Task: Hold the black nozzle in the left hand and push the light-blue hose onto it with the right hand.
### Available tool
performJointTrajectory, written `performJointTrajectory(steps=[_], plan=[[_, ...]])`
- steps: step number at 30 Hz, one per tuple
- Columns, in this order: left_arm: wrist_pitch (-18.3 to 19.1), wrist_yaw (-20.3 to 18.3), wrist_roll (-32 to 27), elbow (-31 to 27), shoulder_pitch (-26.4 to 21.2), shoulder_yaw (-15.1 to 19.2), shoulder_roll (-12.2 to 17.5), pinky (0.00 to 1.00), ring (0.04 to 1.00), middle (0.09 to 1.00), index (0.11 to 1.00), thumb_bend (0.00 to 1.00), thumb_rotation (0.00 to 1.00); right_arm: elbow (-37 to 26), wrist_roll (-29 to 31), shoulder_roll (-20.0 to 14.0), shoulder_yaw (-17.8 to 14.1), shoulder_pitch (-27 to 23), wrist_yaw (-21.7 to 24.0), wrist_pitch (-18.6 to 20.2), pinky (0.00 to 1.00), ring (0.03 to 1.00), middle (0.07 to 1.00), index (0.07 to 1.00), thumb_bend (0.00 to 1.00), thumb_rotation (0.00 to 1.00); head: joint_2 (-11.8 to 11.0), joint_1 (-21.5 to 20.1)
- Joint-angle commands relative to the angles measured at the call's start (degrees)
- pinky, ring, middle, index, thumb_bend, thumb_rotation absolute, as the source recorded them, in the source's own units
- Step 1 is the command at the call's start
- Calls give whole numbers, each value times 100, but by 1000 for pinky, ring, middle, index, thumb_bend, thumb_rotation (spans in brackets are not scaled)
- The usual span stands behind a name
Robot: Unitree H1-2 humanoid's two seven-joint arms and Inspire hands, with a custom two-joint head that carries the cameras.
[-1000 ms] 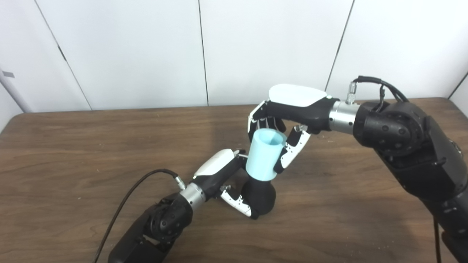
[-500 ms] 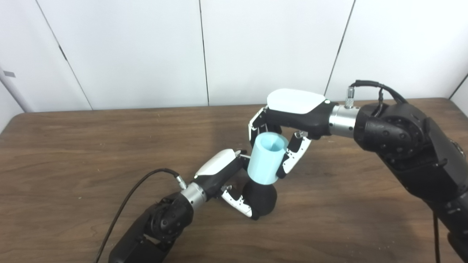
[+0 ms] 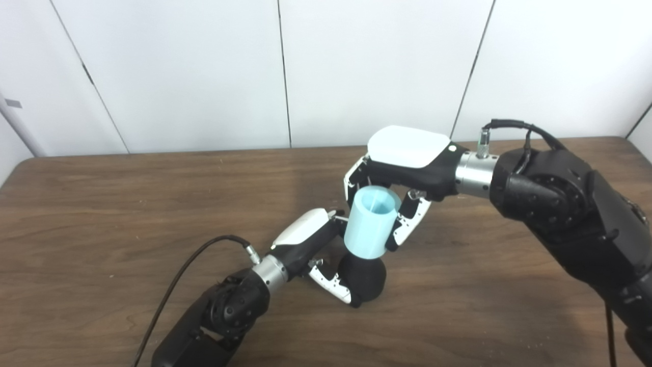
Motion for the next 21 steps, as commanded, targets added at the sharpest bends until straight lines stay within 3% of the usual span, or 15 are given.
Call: performJointTrajectory(steps=[1, 10, 21], plan=[[375, -451, 190, 225, 207, -212, 19, 1000, 607, 512, 469, 523, 0, -154, -4, 25, 170, 56, 235, -137, 386, 408, 498, 522, 500, 0, 8, 1], [369, -460, 174, 224, 209, -200, 7, 1000, 607, 511, 470, 524, 0, -59, -55, 14, 276, 115, 240, -356, 419, 402, 484, 518, 501, 0, 23, 36], [362, -457, 173, 241, 203, -203, -7, 1000, 607, 511, 469, 524, 0, -85, -107, 26, 432, 150, 411, -314, 437, 432, 477, 497, 504, 0, 45, 34]])
